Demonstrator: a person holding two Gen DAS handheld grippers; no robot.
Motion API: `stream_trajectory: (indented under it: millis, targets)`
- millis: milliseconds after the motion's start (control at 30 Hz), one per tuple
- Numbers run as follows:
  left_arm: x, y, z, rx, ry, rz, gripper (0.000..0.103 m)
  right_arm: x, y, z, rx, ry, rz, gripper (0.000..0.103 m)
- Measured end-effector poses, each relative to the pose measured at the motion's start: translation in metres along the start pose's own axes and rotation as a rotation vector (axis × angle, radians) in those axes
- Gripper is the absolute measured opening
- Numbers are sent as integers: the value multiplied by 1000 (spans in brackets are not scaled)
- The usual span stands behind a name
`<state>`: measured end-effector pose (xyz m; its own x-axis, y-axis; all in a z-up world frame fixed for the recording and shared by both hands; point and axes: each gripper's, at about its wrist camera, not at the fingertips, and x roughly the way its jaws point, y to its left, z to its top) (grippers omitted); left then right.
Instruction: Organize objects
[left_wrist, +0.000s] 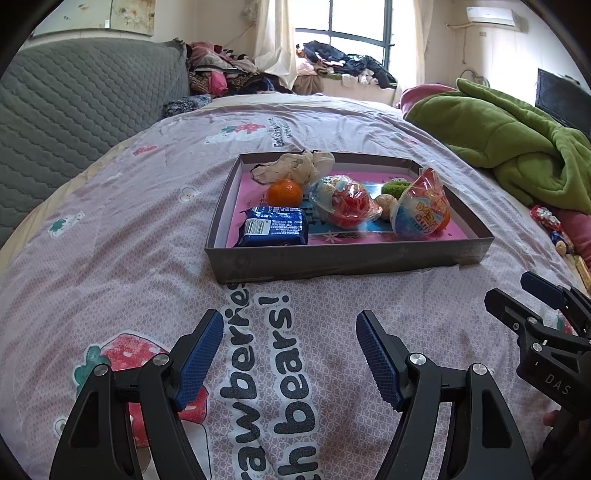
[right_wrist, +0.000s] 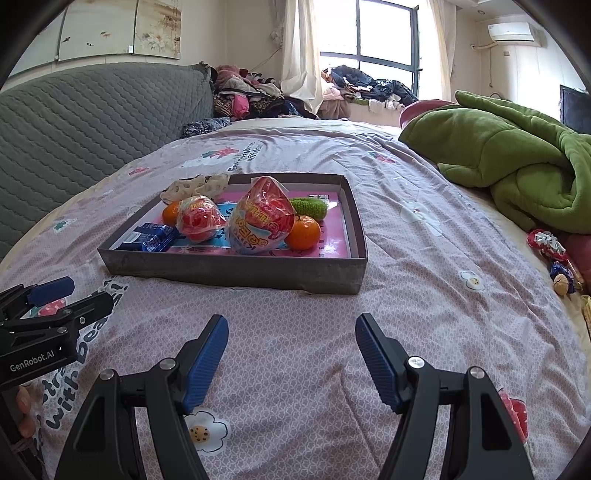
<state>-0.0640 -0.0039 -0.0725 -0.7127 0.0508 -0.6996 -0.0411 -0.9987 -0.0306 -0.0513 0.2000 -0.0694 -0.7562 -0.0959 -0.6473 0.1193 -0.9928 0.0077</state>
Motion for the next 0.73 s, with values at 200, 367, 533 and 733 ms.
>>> stream_trajectory:
  millis: [200,367,533,733]
  targets:
    - [1,-1,-1,4,5,7,76,2,1,-1,-1,3,-2,71]
    - [2,0,-2,3,11,16,76,2,0,0,2,3,0,71]
    - [3,0,-2,4,13,21,76,2,-1,0,3,6,3,71]
    - [2,0,-3,6,12,17,76,3,-2,0,9,6,4,71]
